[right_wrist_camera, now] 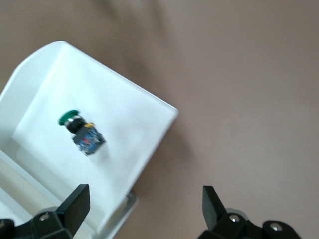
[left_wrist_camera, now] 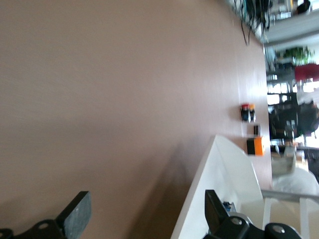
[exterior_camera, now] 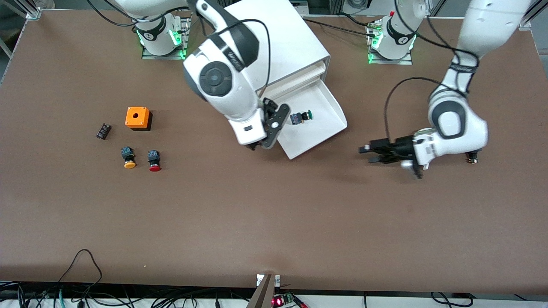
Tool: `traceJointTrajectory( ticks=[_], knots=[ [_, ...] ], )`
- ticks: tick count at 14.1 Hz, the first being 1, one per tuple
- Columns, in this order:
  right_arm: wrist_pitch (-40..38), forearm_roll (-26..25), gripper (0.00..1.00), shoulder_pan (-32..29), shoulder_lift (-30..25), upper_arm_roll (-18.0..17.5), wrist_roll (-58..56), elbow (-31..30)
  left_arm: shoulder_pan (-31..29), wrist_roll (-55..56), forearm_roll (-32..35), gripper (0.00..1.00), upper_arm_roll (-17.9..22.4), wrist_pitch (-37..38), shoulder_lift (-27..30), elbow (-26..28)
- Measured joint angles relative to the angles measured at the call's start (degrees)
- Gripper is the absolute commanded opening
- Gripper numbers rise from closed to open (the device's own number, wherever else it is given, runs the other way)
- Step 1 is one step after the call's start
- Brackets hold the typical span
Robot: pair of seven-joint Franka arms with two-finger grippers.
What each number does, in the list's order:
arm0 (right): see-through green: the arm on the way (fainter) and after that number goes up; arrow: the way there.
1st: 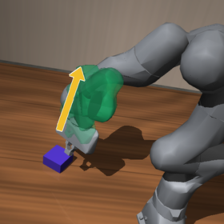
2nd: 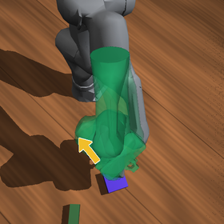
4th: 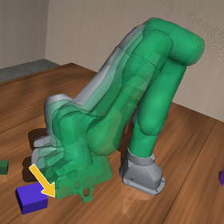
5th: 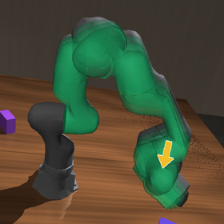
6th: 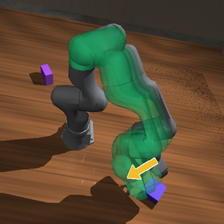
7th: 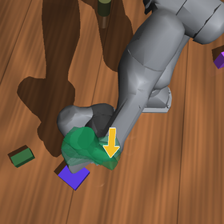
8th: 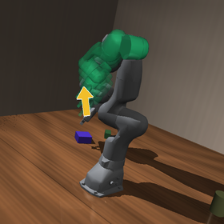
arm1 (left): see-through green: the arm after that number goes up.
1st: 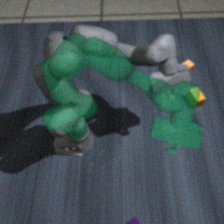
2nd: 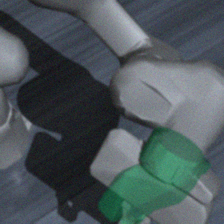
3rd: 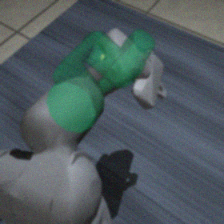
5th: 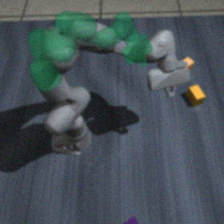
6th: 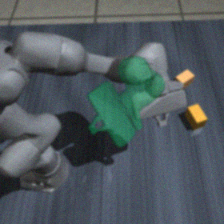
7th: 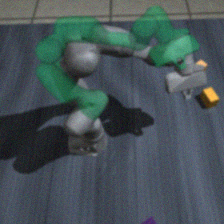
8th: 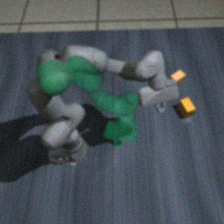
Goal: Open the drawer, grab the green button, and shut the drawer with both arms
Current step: 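Withdraw the left gripper while the right gripper reaches into the drawer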
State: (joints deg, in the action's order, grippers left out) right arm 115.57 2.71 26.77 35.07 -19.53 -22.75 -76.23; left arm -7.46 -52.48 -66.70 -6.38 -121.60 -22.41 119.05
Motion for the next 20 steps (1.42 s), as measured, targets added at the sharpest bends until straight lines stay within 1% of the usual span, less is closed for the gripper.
traceJointTrajectory(
  ticks=[2, 3, 5, 8, 11, 14, 17, 20],
  knots=[
    [1.72, -2.0, 1.0, 3.14, 2.03, 0.01, -1.32, 0.72, -3.88, -0.44, 0.67, 1.0, 0.1, 0.08, 3.57, 0.83],
    [1.97, -3.08, 1.0, 4.06, 2.73, 0.02, -2.44, 0.84, -4.8, -0.6, 3.23, 1.0, 0.1, 0.01, 5.26, 0.84],
    [2.16, -3.86, 1.0, 4.8, 3.92, 0.06, -7.36, 0.94, -5.98, -0.68, 12.95, 1.0, 0.1, -0.24, 9.14, -0.19],
    [2.22, -3.87, 1.0, 4.88, 4.55, 0.13, -14.59, 1.19, -7.16, -0.44, 27.4, 1.0, 0.2, 0.32, 14.69, -4.7],
    [2.2, -4.01, 1.0, 6.43, 4.79, 0.1, -18.11, 1.19, -7.33, 0.69, 38.83, 1.0, 0.27, 5.05, 18.18, -10.41],
    [2.22, -4.42, 1.0, 8.49, 6.1, 0.09, -19.28, 1.29, -7.2, 7.46, 48.11, 1.0, 0.2, 11.33, 19.63, -15.99],
    [2.16, -4.58, 1.0, 8.75, 8.33, 0.16, -19.75, 1.39, -6.12, 18.09, 56.62, 1.0, -0.47, 18.53, 20.54, -21.57],
    [2.18, -6.34, 1.0, 8.77, 10.89, 0.16, -19.9, 1.49, -3.85, 28.11, 62.07, 1.0, -0.88, 24.12, 21.33, -25.72]
  ],
)
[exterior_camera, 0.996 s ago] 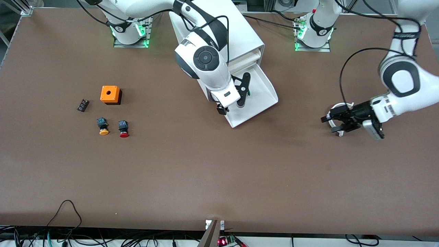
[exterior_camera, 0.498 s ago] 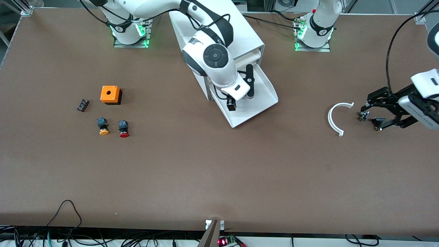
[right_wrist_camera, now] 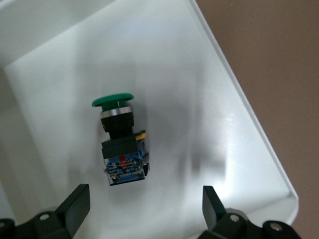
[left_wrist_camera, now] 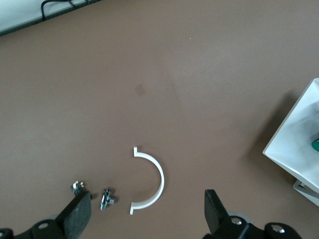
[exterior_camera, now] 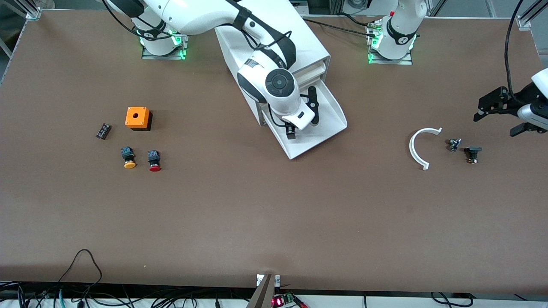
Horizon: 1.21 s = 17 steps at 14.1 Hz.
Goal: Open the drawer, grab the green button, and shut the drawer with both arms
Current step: 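Withdraw the left gripper while the right gripper reaches into the drawer, then grasp the green push button inside the drawer with the right gripper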
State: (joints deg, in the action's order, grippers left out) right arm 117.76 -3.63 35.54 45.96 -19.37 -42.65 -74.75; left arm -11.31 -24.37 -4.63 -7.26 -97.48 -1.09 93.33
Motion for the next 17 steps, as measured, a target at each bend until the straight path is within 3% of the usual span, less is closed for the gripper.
traceJointTrajectory(
  ticks=[6, 14, 15, 17],
  knots=[
    [0.38, -0.07, 1.0, 1.18, 1.12, -0.02, 1.49, 0.57, 4.09, 16.58, 6.5, 1.0, -0.34, 5.28, 0.24, -3.83],
    [1.43, -0.07, 1.0, 1.48, 2.81, -0.01, 1.89, 1.61, 4.2, 18.43, 6.69, 1.0, 0.04, 5.23, 0.22, -3.88],
    [1.49, -0.15, 0.99, 1.65, 3.03, -0.01, 1.89, 1.83, 4.2, 18.45, 6.69, 1.0, 0.04, 5.22, 0.2, -3.88],
    [1.5, -1.51, 0.82, 2.16, 3.47, -0.01, 1.9, 2.29, 4.2, 18.46, 6.69, 1.0, 0.04, 5.09, 0.13, -3.88]
  ],
)
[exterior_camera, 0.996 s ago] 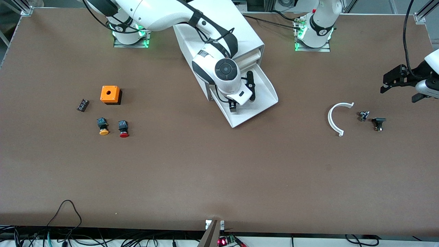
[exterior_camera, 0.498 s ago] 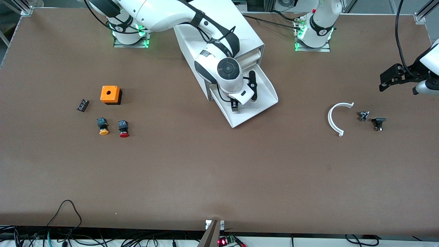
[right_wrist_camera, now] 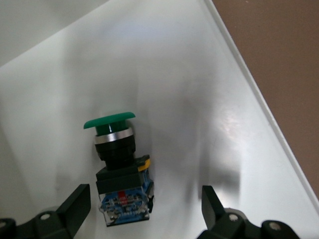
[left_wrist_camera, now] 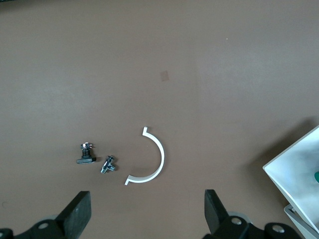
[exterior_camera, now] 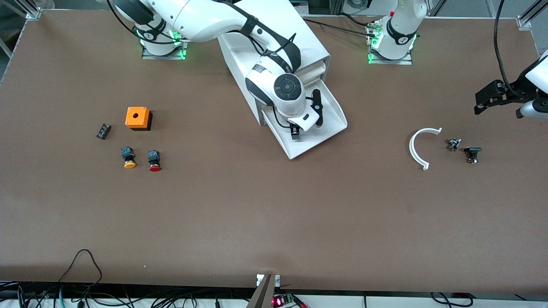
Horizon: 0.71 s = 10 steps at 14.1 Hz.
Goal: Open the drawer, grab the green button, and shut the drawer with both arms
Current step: 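Grasp the green push button inside the drawer with the right gripper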
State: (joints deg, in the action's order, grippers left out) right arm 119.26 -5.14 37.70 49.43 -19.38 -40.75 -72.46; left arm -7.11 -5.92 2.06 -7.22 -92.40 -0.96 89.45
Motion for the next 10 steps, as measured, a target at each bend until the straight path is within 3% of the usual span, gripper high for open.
traceJointTrajectory(
  ticks=[1, 3, 7, 10],
  knots=[
    [0.0, -0.74, 0.71, 0.2, 0.19, 0.0, 0.0, 0.18, 0.0, 0.0, 0.0, 1.0, 0.0, -0.46, -0.02, 0.0],
    [0.02, -1.24, 0.57, 0.4, 0.48, 0.0, 0.0, 0.49, 0.0, 0.0, 0.0, 1.0, 0.0, -1.25, -0.03, 0.0],
    [0.04, -1.66, 0.4, 0.53, 0.5, 0.0, 0.0, 0.95, 0.0, 0.0, 0.0, 1.0, 0.1, -1.4, -0.06, 0.0],
    [0.06, -3.39, 0.32, 0.78, 0.51, -0.01, -0.02, 1.36, -0.01, 0.0, 0.0, 1.0, 0.23, -1.42, -0.28, 0.0]
  ],
)
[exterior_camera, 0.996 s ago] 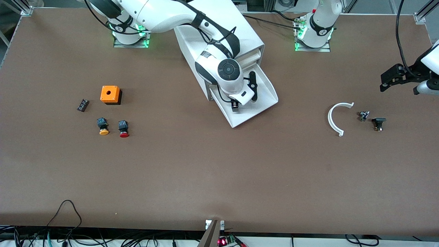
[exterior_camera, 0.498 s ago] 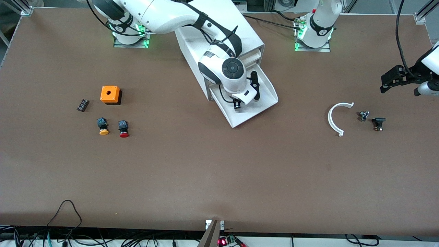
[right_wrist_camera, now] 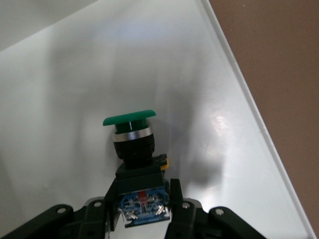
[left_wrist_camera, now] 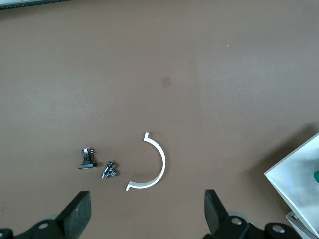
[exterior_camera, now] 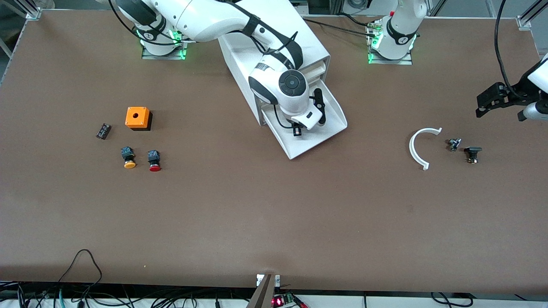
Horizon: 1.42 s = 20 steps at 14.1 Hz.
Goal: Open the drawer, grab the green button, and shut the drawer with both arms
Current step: 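Grasp the green push button inside the drawer with the right gripper, then lift the green button out with the right gripper while the left gripper approaches, then lower the green button beside the red button while the left gripper pushes the drawer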
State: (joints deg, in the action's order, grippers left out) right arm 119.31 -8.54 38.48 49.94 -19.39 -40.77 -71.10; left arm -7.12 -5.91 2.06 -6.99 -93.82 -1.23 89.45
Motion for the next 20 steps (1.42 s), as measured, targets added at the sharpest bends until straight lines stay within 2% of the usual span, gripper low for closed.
traceJointTrajectory(
  ticks=[2, 7, 9, 13, 16, 18, 20],
  knots=[
    [0.01, -0.44, 0.28, 0.39, 0.0, -0.01, 0.0, 0.24, 0.0, 0.0, 0.0, 1.0, 0.01, -0.01, -0.09, 0.0],
    [0.14, -0.43, 0.28, 0.8, -0.44, -0.05, 1.96, 1.87, 0.0, 0.14, 0.0, 1.0, 0.01, -0.57, -0.87, 0.02],
    [0.04, -0.32, 0.28, 0.46, -2.44, 0.0, 4.92, 2.79, 0.01, 0.45, 0.0, 1.0, 0.0, -2.0, -1.62, 0.07],
    [-1.68, 1.85, 0.27, -3.87, -7.78, 0.2, 11.48, 3.02, 0.96, 5.74, -0.04, 1.0, -0.82, -5.07, -4.06, 0.57],
    [-3.26, 2.45, 0.27, -8.9, -11.77, 0.78, 23.35, 2.71, 1.99, 11.36, -0.05, 1.0, -2.35, -8.9, -6.25, 2.96],
    [-4.89, 2.5, 0.27, -11.52, -14.65, 3.51, 32.99, 1.23, 2.63, 15.38, -0.46, 1.0, -3.57, -12.68, -8.01, 5.27],
    [-9.31, 2.86, 0.28, -12.92, -16.92, 8.15, 43.19, 0.03, 3.71, 20.07, -1.2, 1.0, -4.47, -17.77, -9.74, 8.13]
  ],
)
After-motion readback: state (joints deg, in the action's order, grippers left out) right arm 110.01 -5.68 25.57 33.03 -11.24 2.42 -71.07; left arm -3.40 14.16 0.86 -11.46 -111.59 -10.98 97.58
